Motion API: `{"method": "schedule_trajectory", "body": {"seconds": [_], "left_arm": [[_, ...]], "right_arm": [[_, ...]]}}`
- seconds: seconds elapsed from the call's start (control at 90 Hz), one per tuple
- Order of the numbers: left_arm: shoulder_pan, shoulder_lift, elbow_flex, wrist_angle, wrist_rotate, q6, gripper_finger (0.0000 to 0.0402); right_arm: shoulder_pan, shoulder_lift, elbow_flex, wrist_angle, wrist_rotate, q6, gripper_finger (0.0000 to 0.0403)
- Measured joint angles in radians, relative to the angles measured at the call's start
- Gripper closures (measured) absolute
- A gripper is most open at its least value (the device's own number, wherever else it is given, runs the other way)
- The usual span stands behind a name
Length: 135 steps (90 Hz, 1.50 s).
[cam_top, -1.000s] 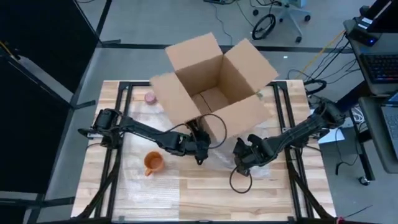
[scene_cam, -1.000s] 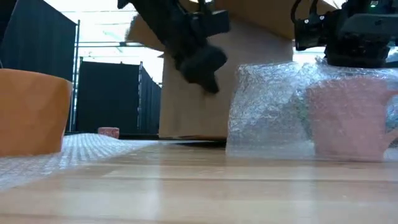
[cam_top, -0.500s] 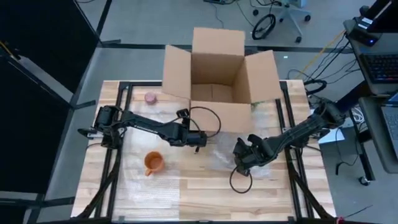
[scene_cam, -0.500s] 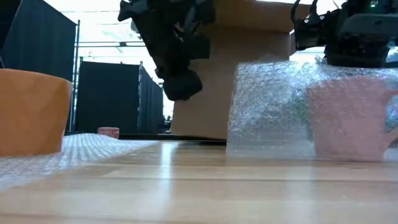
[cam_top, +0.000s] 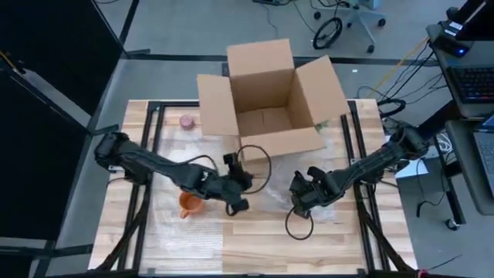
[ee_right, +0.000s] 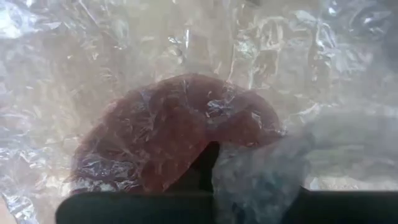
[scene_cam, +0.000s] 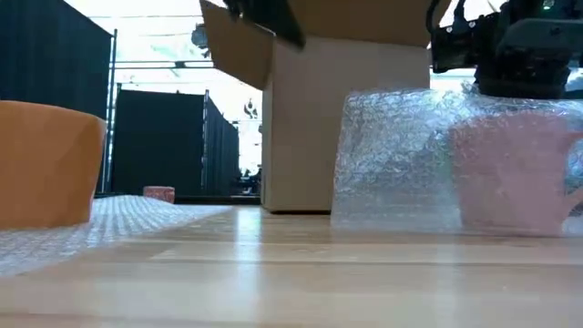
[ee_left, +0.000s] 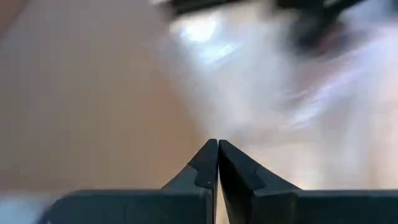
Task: Wrap mug
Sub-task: Wrap the pink cup with the bubble wrap
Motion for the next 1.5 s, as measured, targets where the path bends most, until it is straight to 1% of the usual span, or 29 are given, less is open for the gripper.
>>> {"method": "schedule_trajectory", "body": {"seconds": [0.1, 0.189, 0.422, 0.589, 0.789, 1.056, 1.244, 1.5], "left_arm": [[-0.017, 0.003, 0.000, 0.135, 0.174, 0.045, 0.0402], [-0.022, 0.038, 0.000, 0.247, 0.242, 0.052, 0.0402], [0.006, 0.194, 0.001, 0.411, 0.242, 0.045, 0.0402], [0.025, 0.295, 0.041, 0.419, 0.234, 0.044, 0.0402], [0.067, 0.383, 0.143, 0.429, 0.222, 0.081, 0.0402], [0.102, 0.506, 0.264, 0.439, 0.369, 0.131, 0.0402], [0.116, 0.571, 0.302, 0.451, 0.388, 0.154, 0.0402], [0.138, 0.576, 0.305, 0.442, 0.425, 0.161, 0.0402]], "right_arm": [[0.000, 0.000, 0.000, 0.001, 0.000, -0.007, 0.0403], [0.000, 0.000, 0.000, 0.001, 0.000, -0.008, 0.0403], [0.000, 0.000, 0.000, 0.001, 0.000, -0.011, 0.0403], [0.000, 0.000, 0.000, 0.001, 0.000, -0.010, 0.0403], [0.000, 0.000, 0.000, 0.017, 0.000, -0.010, 0.0403], [0.001, 0.000, 0.000, 0.038, 0.000, -0.012, 0.0403], [0.000, 0.000, 0.000, 0.045, 0.000, -0.026, 0.0403], [-0.001, 0.000, -0.002, 0.041, 0.003, -0.028, 0.0403]]}}
